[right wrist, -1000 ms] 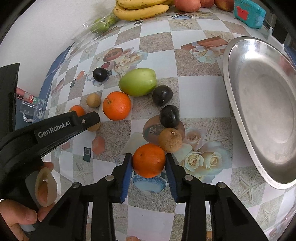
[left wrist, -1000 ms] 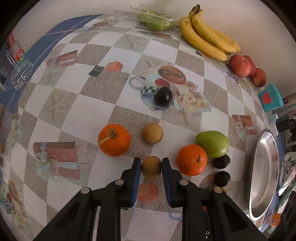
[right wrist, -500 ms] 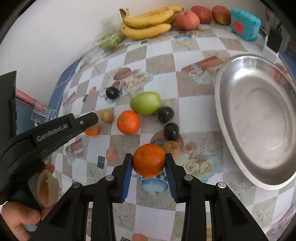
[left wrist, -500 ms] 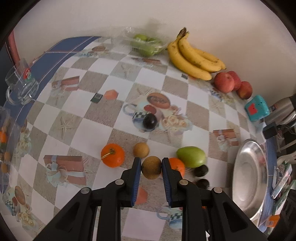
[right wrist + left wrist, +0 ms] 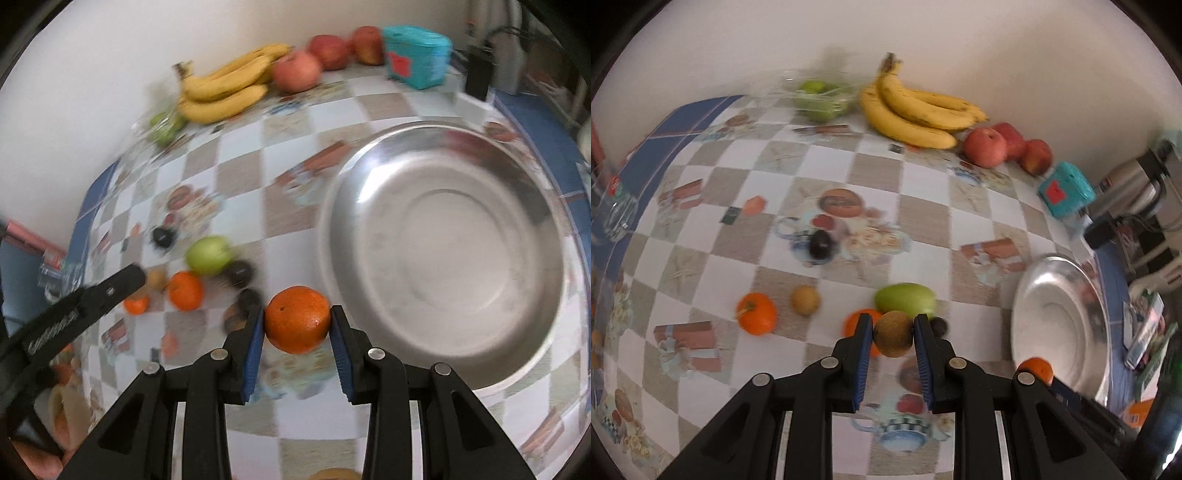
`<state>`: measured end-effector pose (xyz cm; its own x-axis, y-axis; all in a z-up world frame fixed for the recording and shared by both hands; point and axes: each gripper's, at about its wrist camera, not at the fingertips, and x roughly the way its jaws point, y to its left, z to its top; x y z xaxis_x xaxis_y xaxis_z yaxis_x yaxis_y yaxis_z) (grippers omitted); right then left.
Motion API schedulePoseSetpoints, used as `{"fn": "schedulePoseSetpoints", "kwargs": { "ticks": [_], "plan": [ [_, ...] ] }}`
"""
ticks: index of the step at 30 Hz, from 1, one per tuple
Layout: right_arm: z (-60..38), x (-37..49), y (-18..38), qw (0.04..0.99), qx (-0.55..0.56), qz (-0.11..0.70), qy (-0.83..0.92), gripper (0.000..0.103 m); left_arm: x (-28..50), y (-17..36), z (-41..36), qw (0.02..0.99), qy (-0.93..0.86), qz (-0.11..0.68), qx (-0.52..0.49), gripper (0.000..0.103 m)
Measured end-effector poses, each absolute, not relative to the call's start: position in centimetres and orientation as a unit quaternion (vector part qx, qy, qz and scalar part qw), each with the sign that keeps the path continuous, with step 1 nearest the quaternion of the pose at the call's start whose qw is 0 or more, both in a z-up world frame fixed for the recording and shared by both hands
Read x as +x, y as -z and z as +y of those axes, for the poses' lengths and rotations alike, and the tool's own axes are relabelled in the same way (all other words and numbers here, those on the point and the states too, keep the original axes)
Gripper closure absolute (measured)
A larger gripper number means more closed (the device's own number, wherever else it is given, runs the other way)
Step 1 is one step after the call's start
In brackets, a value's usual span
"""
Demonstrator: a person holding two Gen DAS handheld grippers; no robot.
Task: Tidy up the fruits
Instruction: 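Carry both fruits over the steel bowl and open both tools to drop them, then withdraw both open tools from the bowl back over the table fruit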
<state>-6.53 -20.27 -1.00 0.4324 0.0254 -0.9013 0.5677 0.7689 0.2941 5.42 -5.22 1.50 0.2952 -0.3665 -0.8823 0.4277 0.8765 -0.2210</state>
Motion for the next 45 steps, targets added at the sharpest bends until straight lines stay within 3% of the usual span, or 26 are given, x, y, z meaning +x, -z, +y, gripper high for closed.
{"fn": "schedulePoseSetpoints", "kwargs": {
  "ticks": [21,33,36,40,43,45],
  "plan": [
    [-30.1,-13.7,3.1,0.731,0.376,0.480,0.307,0.066,-2.8,-0.2,-16.8,0.747,0.392,0.525,0.114,0.078],
    [-30.5,-14.3,3.4,0.722,0.384,0.485,0.311,0.065,-3.8,0.9,-17.9,0.734,0.399,0.532,0.137,0.076],
    [-30.5,-14.2,3.4,0.722,0.383,0.485,0.311,0.066,-3.8,0.9,-18.0,0.735,0.397,0.532,0.138,0.069],
    [-30.5,-14.3,3.3,0.726,0.382,0.480,0.312,0.064,-3.6,0.9,-17.8,0.736,0.395,0.533,0.137,0.068],
    [-30.5,-14.3,3.2,0.728,0.380,0.477,0.313,0.054,-3.3,0.7,-17.6,0.739,0.388,0.534,0.135,0.065],
    [-30.5,-14.3,3.1,0.730,0.379,0.475,0.313,0.051,-3.0,0.7,-17.3,0.742,0.381,0.536,0.132,0.058]
  ]
}}
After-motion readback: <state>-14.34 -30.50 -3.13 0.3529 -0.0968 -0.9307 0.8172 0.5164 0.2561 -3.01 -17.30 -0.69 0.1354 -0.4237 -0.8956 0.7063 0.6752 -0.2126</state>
